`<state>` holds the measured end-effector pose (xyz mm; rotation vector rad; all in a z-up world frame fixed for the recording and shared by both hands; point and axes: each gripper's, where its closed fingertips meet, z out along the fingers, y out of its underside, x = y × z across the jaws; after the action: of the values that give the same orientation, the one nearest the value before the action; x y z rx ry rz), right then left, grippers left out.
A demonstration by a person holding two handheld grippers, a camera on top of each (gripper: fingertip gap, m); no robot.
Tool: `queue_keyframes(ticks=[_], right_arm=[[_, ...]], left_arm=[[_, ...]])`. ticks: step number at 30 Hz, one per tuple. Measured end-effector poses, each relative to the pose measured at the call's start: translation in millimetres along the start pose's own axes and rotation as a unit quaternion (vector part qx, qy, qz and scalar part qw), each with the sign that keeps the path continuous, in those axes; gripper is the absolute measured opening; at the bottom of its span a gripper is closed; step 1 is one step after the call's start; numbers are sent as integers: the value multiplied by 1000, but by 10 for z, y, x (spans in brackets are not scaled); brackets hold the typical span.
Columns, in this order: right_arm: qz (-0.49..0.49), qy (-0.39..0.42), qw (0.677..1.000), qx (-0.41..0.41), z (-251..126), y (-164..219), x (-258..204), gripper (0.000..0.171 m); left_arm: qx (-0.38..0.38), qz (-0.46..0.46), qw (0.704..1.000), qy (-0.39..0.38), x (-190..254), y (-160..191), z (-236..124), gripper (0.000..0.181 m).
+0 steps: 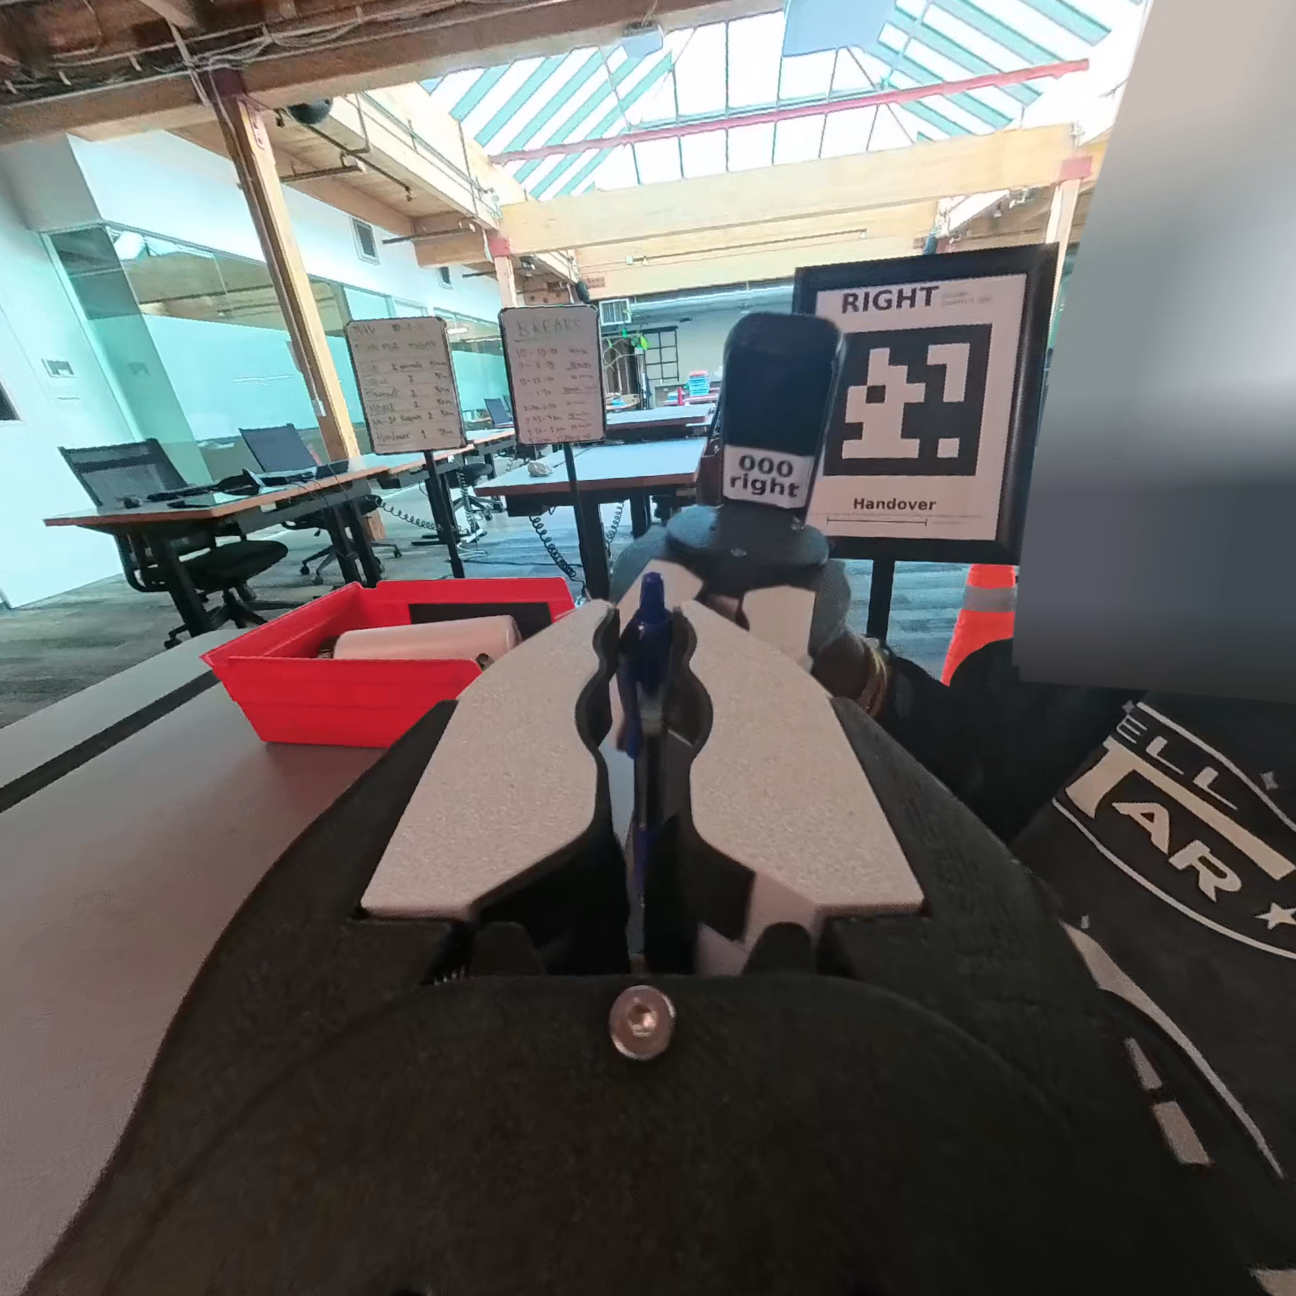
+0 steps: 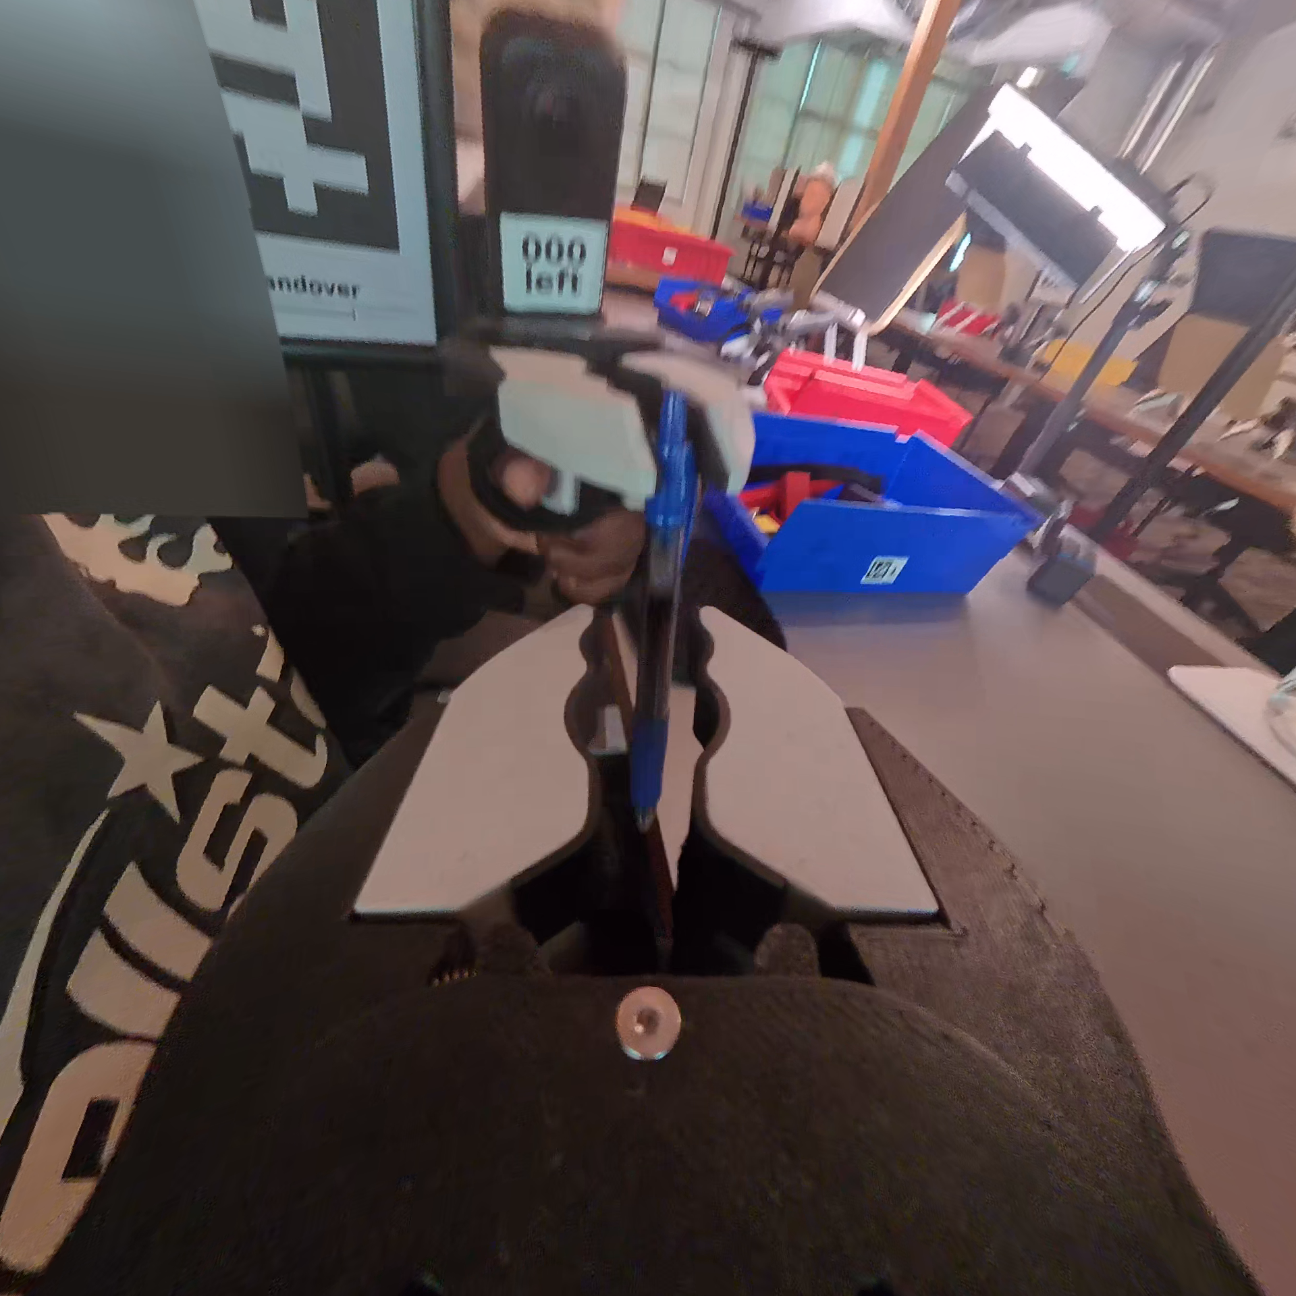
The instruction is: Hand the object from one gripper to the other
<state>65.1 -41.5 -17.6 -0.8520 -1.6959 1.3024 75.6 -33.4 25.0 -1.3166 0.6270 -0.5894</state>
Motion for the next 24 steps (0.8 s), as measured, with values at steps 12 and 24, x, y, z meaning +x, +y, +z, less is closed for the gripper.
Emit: queue_keyframes(ticks=[12,24], right_arm=[[62,-7,994,87,-128,-226,101,10],[79,-21,993,90,-120,-213,68,24]], left_arm=[[-48,-60,996,41,20,215,39,36],[-27,-71,997,27,-63,193,42,11]])
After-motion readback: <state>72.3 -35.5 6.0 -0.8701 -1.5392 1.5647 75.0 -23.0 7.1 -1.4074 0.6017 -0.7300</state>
